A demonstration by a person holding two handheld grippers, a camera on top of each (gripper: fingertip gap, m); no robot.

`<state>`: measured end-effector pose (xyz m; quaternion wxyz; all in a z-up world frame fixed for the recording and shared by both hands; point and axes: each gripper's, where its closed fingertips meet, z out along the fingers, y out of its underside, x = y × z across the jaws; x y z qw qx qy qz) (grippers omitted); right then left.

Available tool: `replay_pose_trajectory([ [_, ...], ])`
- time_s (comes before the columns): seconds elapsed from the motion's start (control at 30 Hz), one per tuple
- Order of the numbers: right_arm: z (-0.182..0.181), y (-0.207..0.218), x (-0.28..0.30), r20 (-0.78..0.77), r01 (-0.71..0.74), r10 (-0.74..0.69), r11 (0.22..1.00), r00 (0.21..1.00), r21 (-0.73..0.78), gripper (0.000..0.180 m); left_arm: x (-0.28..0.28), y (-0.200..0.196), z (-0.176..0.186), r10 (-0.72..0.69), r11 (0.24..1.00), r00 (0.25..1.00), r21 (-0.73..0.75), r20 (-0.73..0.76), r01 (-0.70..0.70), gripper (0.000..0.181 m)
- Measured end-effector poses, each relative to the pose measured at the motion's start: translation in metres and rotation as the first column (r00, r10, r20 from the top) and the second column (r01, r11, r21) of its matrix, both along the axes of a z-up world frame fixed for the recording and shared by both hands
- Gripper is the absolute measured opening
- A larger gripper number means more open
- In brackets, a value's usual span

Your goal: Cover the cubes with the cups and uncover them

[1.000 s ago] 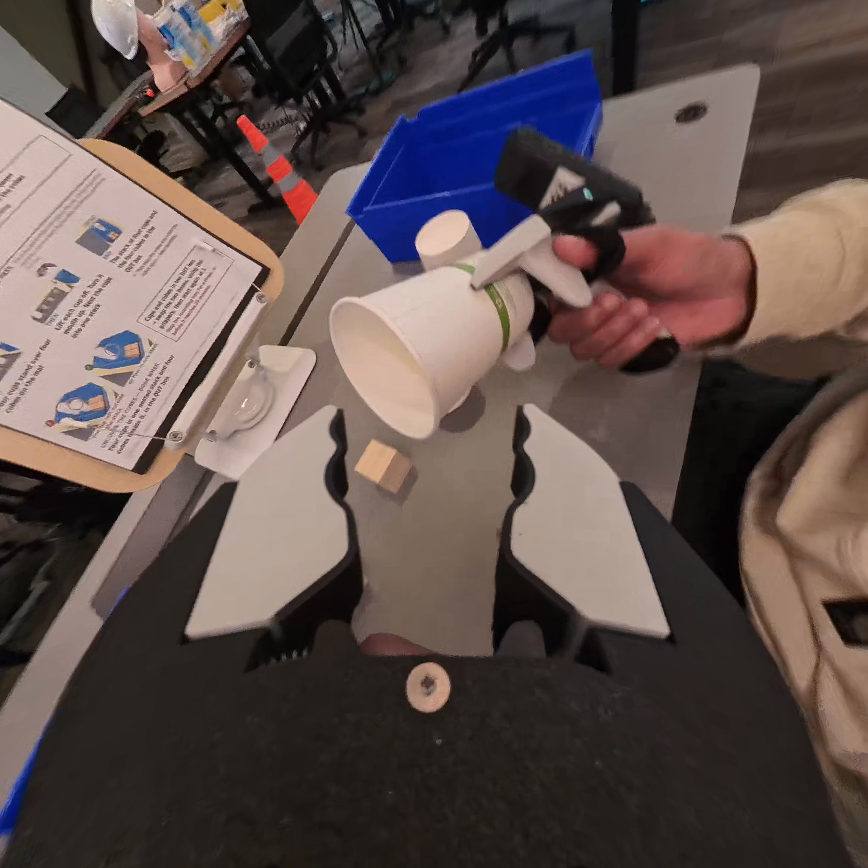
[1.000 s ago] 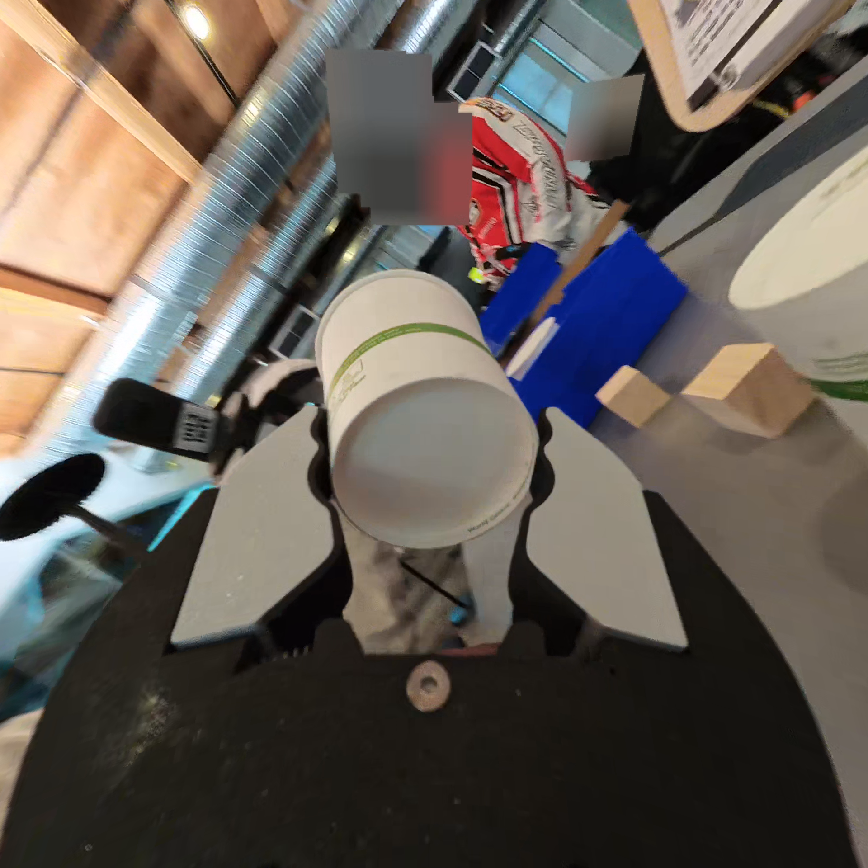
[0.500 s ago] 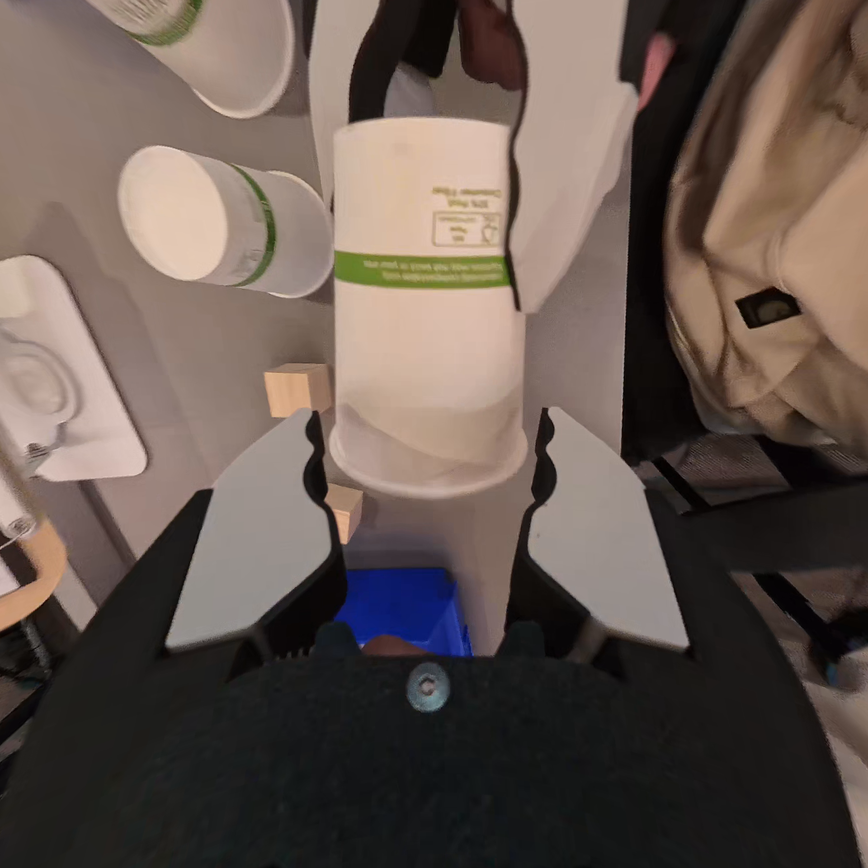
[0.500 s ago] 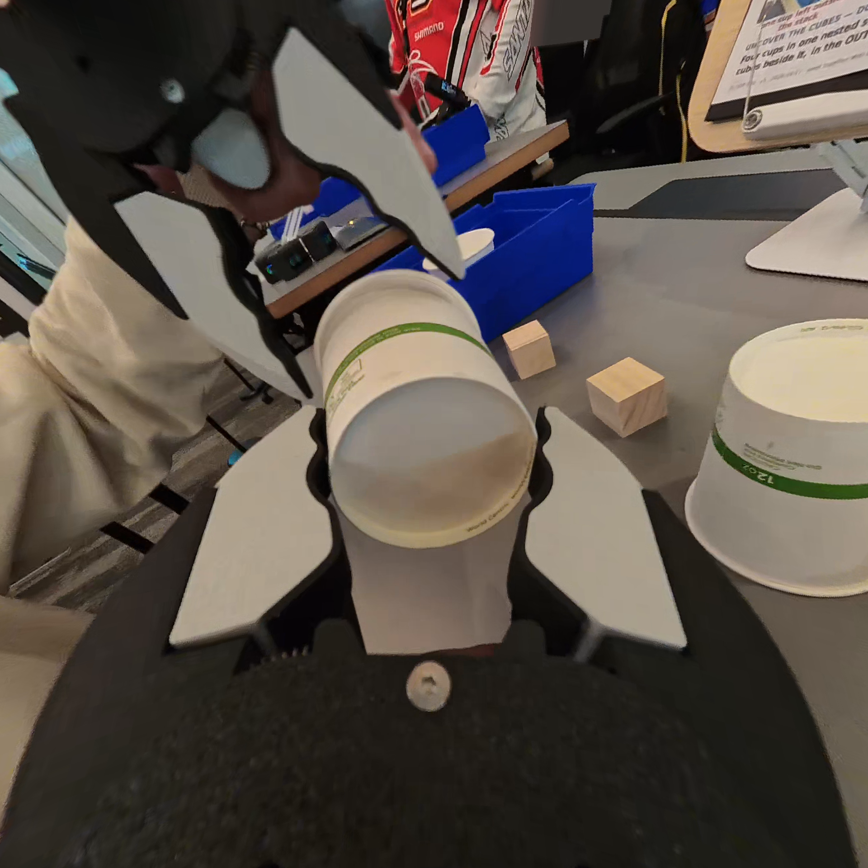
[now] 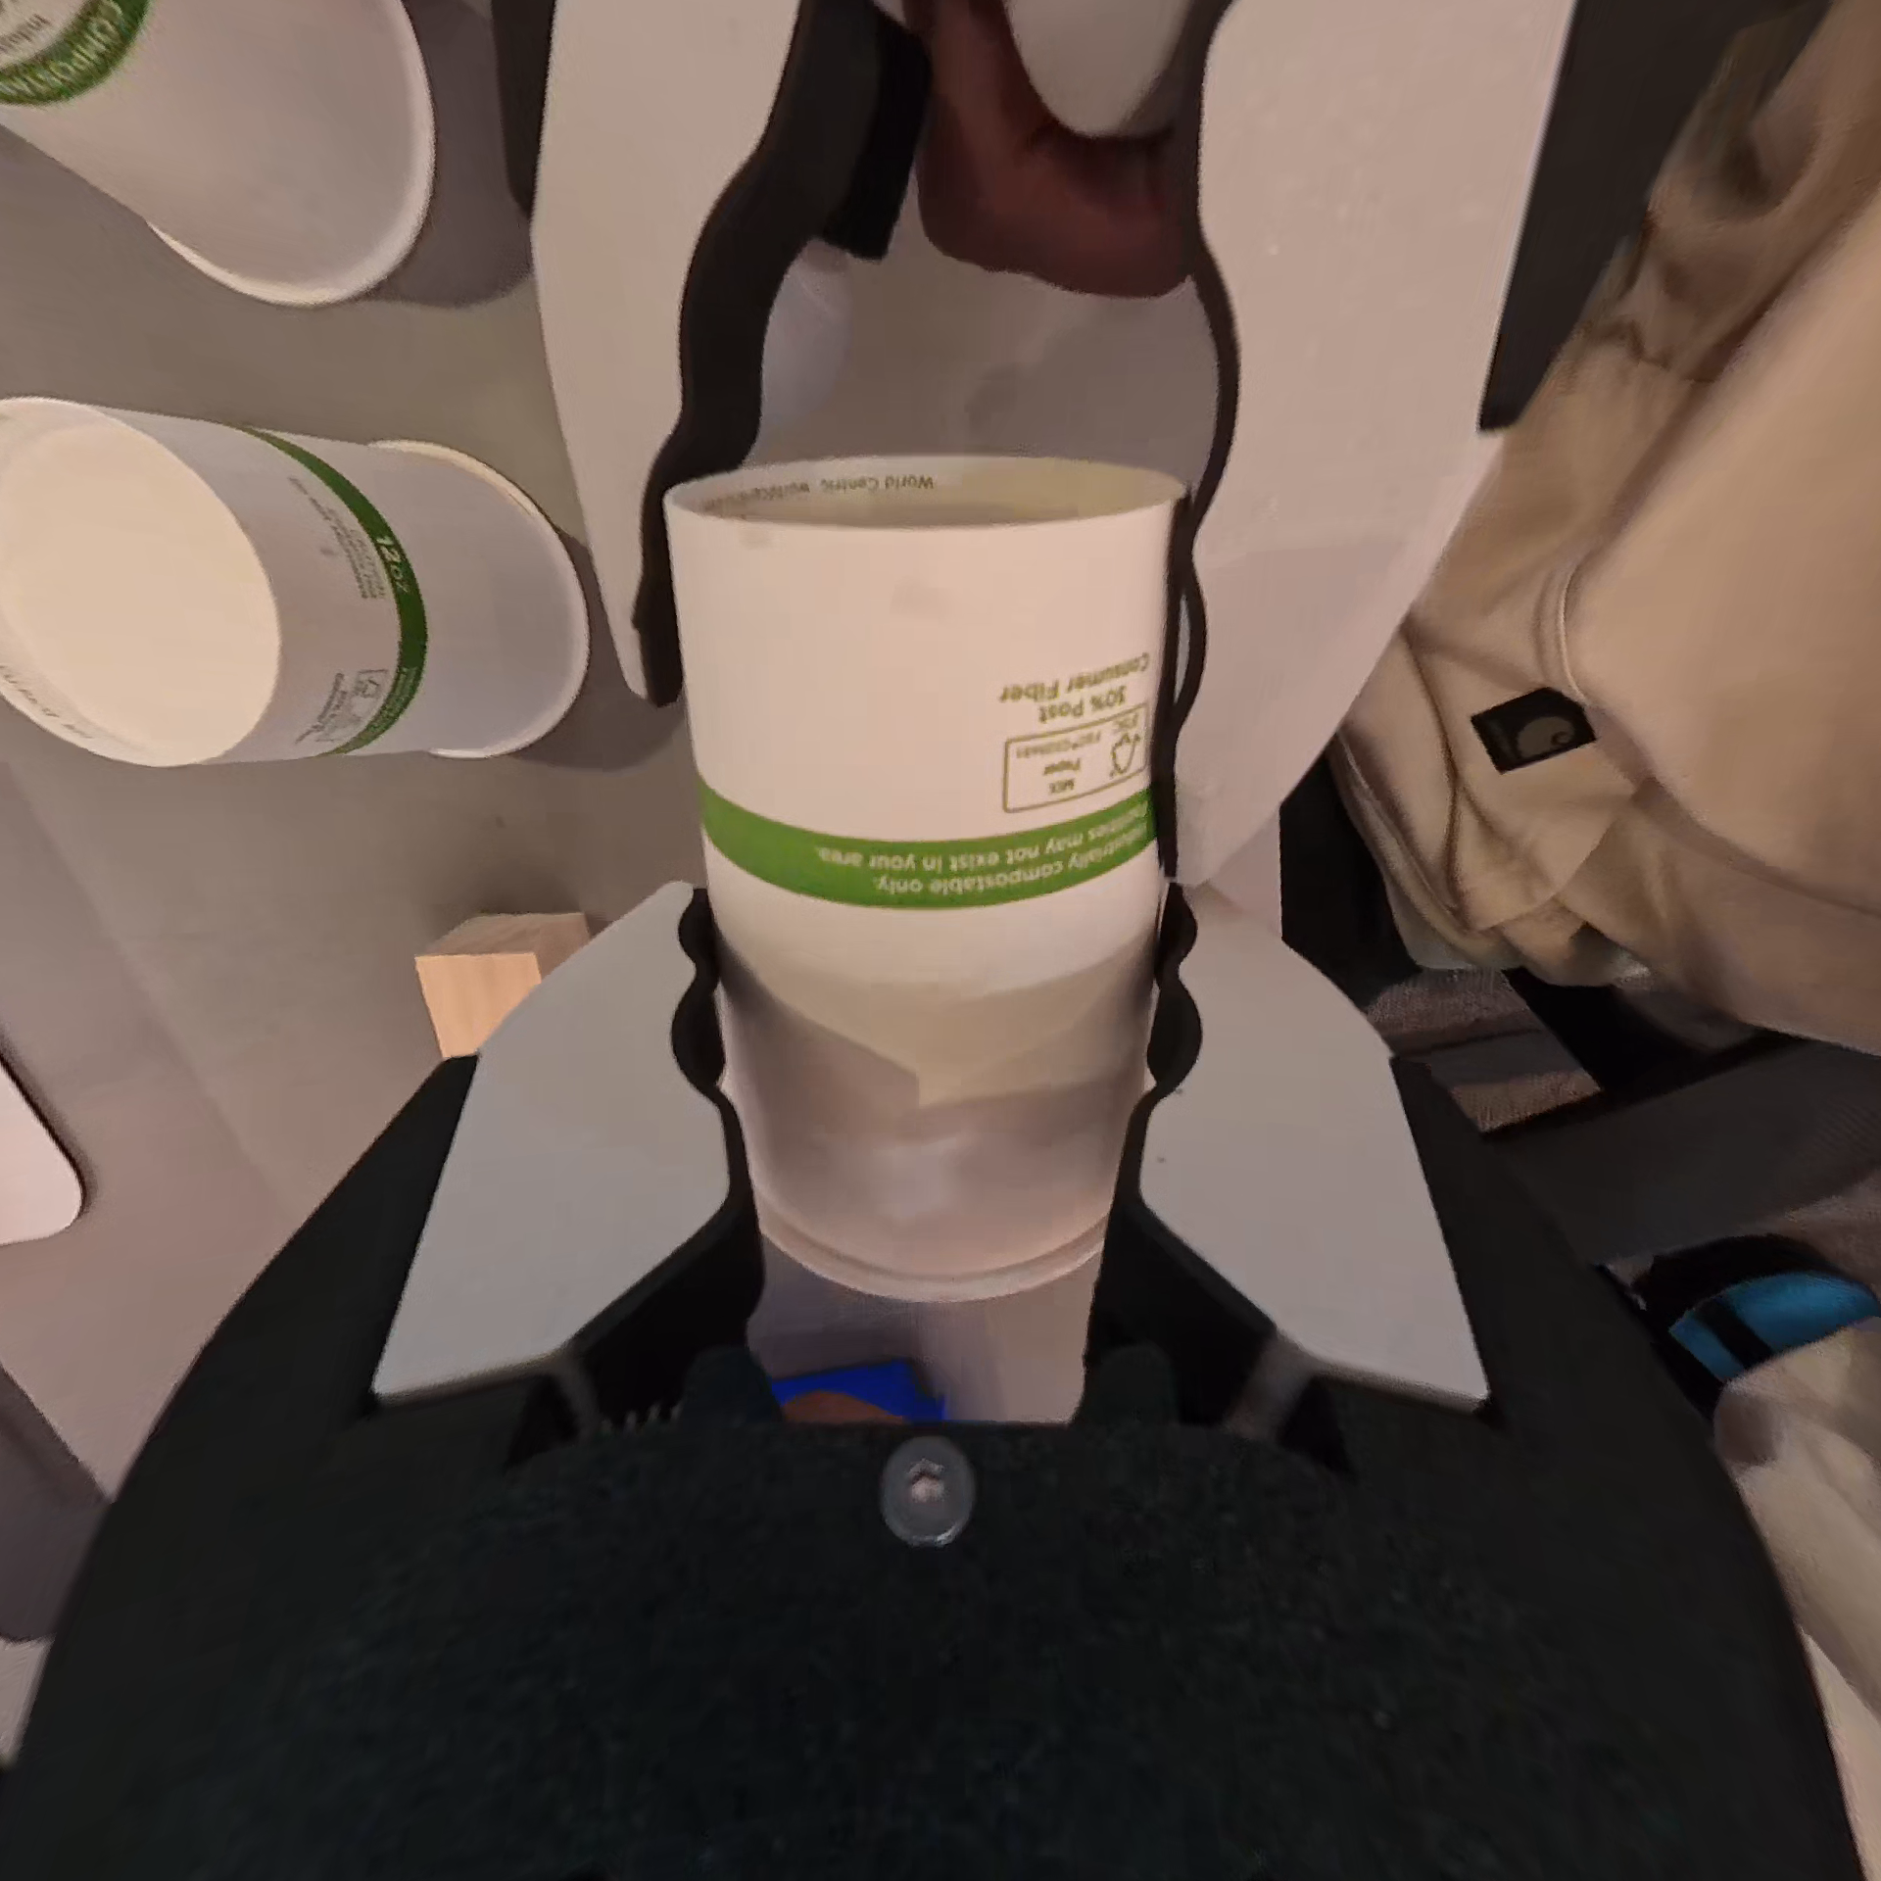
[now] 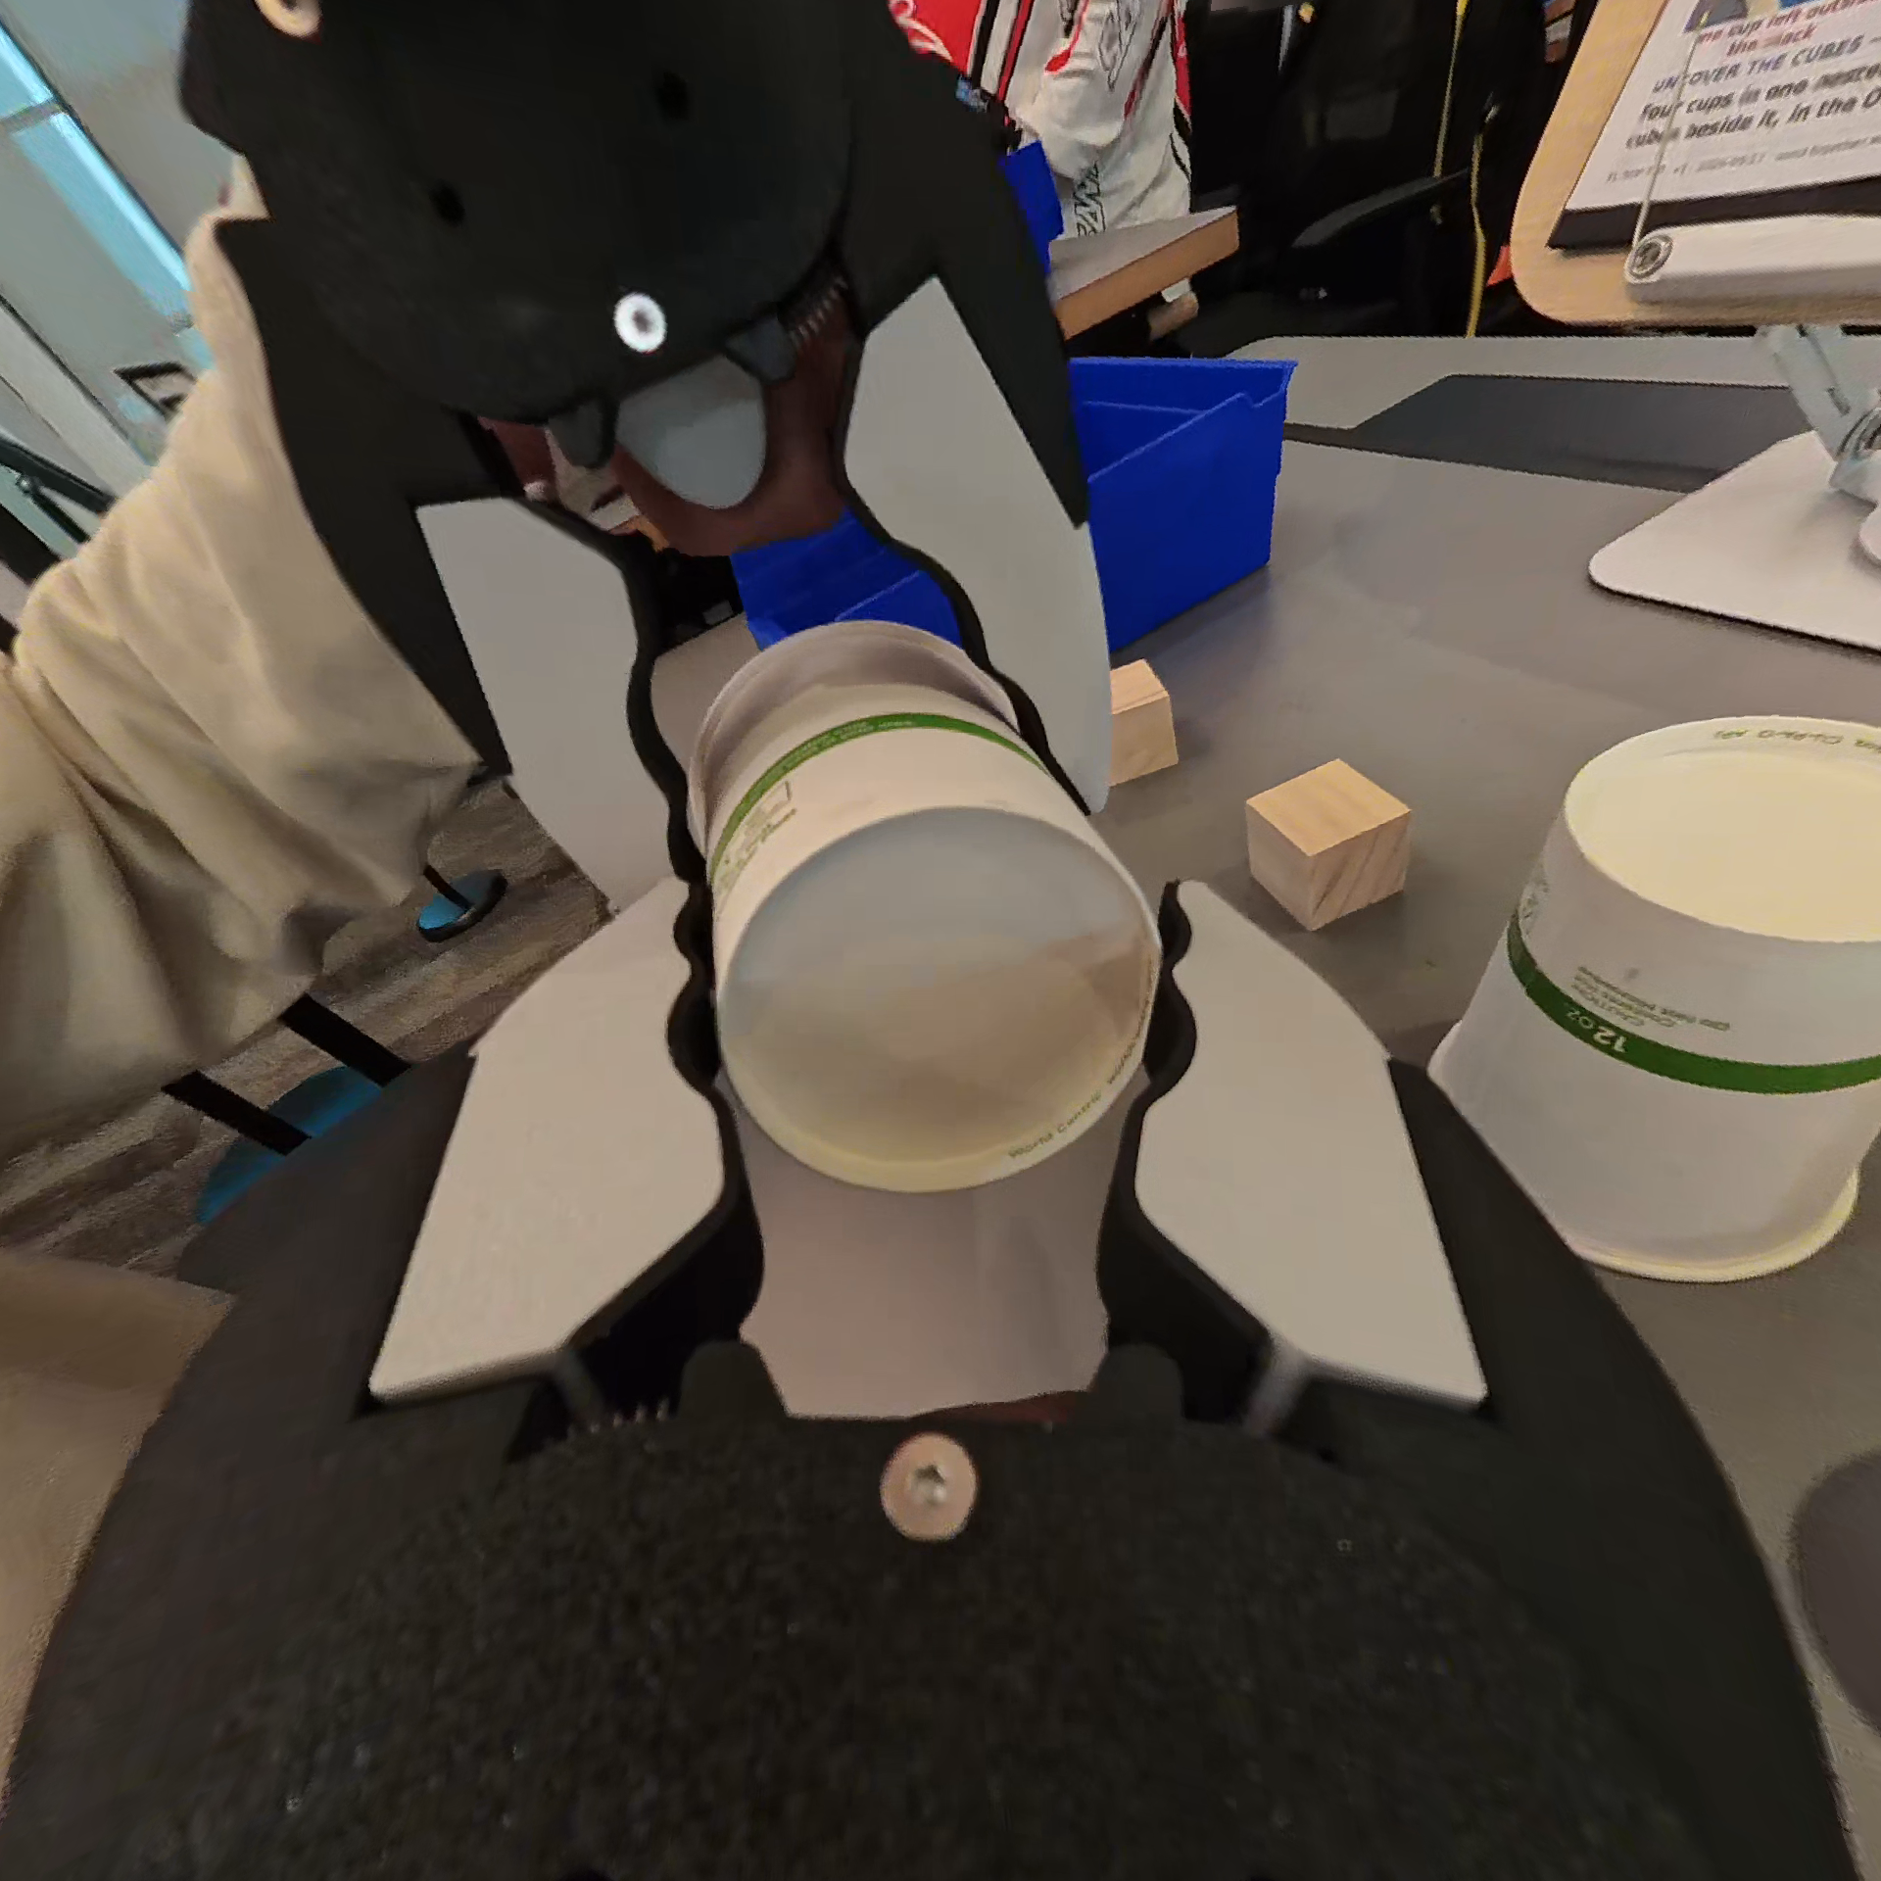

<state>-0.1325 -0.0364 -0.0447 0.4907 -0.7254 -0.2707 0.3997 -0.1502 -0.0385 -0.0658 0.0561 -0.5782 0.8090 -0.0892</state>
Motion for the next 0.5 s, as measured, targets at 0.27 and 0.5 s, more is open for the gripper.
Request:
replay_pose_trajectory([
  [0.27,0.042,0.01,0.065,-0.087,0.114,-0.108,0.991,0.99,0.074,0.078,-0.009,0.085,0.033,0.415,0.88,0.722,-0.042,0.553,-0.473,0.083],
  [0.5,0.044,0.011,0.07,-0.103,0.128,-0.12,0.989,0.987,0.068,0.071,-0.022,0.166,0.009,0.662,0.479,0.069,-0.35,0.746,-0.805,0.082],
])
